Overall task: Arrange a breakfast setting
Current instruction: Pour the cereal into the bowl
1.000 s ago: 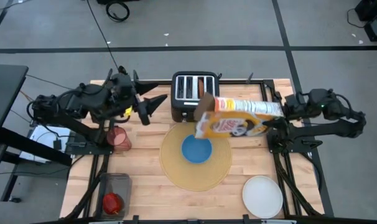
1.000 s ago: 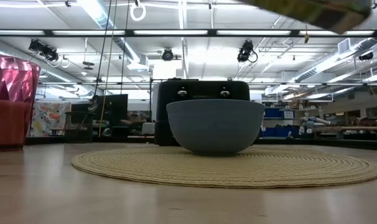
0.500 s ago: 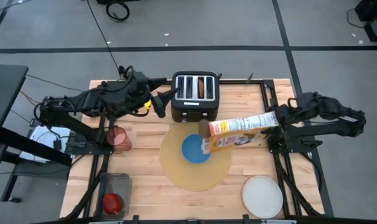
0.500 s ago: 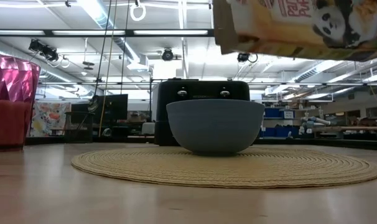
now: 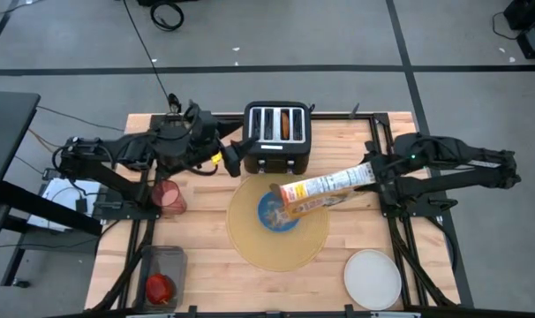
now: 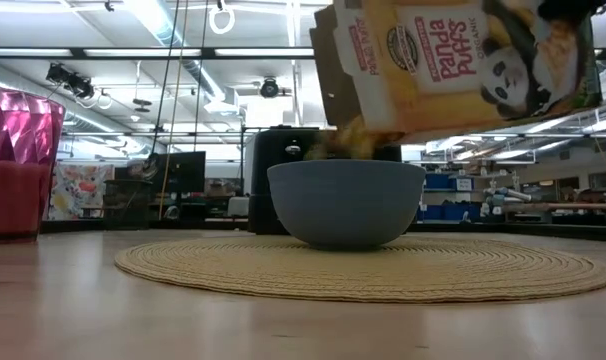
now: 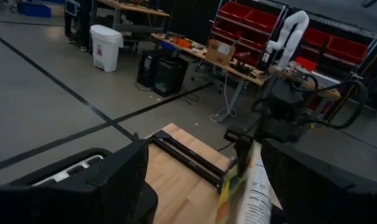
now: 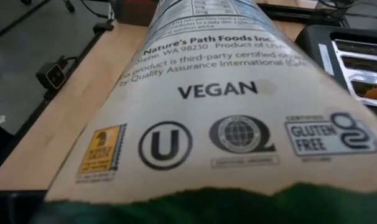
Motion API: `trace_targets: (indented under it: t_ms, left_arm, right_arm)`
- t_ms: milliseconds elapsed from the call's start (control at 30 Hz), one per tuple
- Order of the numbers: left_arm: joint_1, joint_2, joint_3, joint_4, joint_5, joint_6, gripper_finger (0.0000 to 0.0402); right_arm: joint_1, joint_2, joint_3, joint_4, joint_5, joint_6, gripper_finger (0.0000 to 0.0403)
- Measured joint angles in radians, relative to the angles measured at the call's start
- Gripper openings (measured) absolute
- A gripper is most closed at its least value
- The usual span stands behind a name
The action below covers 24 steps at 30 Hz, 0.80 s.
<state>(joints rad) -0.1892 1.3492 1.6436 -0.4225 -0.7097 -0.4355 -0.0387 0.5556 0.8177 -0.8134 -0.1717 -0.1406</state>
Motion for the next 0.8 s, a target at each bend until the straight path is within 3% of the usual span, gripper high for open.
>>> trace_targets:
  t_ms: [800]
  left_arm:
    - [-0.018, 0.008, 0.000, -0.043, -0.001, -0.053, 0.0318]
  right_arm:
    - [0.000, 0.007, 0.001, -0.026, 0.050, 0.036, 0.0229]
